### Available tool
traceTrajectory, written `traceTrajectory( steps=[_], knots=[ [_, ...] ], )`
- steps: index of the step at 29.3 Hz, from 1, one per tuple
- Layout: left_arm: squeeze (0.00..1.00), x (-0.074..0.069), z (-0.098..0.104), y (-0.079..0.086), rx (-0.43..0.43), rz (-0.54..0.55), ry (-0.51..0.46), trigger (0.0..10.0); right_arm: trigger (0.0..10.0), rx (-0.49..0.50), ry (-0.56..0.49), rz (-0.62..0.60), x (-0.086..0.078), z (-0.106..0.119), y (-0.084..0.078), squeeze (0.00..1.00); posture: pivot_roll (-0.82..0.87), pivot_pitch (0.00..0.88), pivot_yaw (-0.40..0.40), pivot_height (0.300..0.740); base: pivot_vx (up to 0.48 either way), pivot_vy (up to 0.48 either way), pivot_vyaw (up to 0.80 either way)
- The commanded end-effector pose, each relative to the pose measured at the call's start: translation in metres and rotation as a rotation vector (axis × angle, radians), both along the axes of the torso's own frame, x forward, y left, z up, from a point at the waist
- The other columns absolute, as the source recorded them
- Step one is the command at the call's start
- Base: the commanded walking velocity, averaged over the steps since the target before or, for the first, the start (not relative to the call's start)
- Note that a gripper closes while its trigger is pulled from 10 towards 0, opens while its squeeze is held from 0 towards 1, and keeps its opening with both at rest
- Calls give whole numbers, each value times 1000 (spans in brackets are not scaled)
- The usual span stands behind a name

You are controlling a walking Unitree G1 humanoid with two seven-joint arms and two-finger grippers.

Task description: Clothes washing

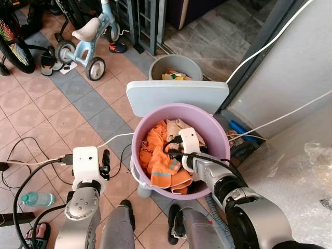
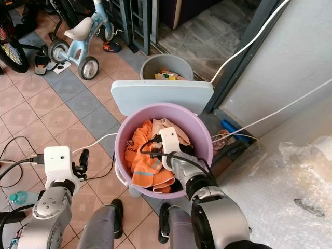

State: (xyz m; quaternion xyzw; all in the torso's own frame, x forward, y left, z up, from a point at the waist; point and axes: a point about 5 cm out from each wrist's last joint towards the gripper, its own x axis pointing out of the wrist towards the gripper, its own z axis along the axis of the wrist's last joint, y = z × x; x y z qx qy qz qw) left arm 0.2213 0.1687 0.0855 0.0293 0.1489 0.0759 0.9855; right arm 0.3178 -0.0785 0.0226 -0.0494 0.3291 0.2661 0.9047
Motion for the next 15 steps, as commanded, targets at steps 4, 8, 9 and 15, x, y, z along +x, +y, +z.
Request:
traceTrajectory(
  steps=[4, 8, 9, 15],
  knots=[
    [0, -1, -6, 3, 6, -3, 24, 10000, 10000, 11, 8, -60, 2, -1, -10, 1000, 184, 195, -67, 740, 0, 0, 0],
    [0, -3, -6, 3, 8, -7, 26, 10000, 10000, 47, -2, -79, 9, 8, -11, 1000, 186, 198, -64, 740, 0, 0, 0],
    [0, -3, -6, 3, 8, -7, 27, 10000, 10000, 50, -2, -82, 10, 9, -12, 1000, 186, 198, -64, 740, 0, 0, 0],
    [0, -5, -8, 2, 11, -14, 34, 10000, 10000, 133, -2, -151, 20, 20, -13, 529, 193, 198, -64, 740, 0, 0, 0]
  ],
)
